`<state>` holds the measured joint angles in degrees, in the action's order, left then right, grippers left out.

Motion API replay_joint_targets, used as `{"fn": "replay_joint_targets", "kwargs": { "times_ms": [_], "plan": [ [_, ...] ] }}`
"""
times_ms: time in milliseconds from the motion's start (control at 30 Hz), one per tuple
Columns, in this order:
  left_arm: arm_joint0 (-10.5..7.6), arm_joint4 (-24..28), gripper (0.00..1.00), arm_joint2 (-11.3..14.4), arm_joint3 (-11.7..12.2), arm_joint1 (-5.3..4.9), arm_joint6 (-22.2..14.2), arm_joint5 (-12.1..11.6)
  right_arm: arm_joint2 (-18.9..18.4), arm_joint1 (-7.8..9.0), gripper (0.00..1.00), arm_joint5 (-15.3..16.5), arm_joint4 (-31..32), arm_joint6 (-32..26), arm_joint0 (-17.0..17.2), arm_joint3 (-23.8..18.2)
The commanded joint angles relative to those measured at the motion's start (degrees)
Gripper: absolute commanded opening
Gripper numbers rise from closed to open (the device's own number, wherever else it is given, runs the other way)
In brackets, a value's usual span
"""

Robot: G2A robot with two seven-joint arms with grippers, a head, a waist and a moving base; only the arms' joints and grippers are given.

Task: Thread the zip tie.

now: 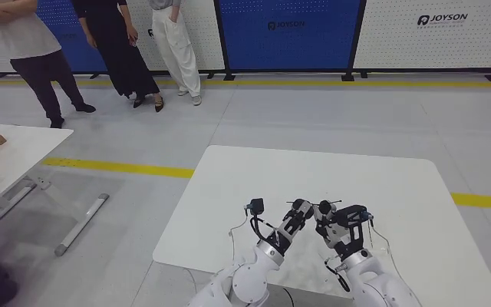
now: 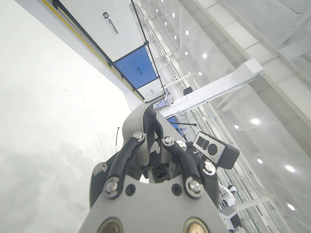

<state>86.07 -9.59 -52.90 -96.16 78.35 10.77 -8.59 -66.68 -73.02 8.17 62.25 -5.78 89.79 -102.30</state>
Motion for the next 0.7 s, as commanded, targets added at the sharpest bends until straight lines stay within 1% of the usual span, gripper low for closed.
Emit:
{"fn": "replay_joint_targets", "kwargs": {
  "times_ms": [0,33,67,167,200,400,667],
  "plan": [
    [-0.08,0.05,0.0,0.07,0.11,0.04,0.0,0.13,0.0,0.0,0.16,0.05,0.02,-0.03,-0.1,-0.03],
    [-0.1,0.07,0.0,0.08,0.13,0.06,0.02,0.18,-0.01,0.0,0.13,0.08,0.01,-0.03,-0.13,-0.05],
    [-0.13,0.1,0.0,0.09,0.17,0.08,0.04,0.25,-0.02,0.0,0.08,0.1,-0.01,-0.01,-0.17,-0.07],
    [-0.27,0.21,0.0,0.07,0.34,0.14,0.15,0.46,-0.06,0.01,0.05,0.19,-0.01,0.02,-0.26,-0.05],
    [-0.32,0.23,0.0,0.07,0.38,0.16,0.18,0.53,-0.09,0.01,0.0,0.21,-0.03,0.05,-0.3,-0.05],
    [-0.52,0.4,0.0,0.19,0.43,0.29,0.26,0.58,-0.17,0.04,0.0,0.18,0.21,-0.14,-0.43,0.04],
    [-0.58,-0.18,0.0,0.36,-0.01,0.34,-0.01,-0.81,0.24,0.03,0.0,0.47,0.55,-1.61,-1.09,0.79]
  ]
}}
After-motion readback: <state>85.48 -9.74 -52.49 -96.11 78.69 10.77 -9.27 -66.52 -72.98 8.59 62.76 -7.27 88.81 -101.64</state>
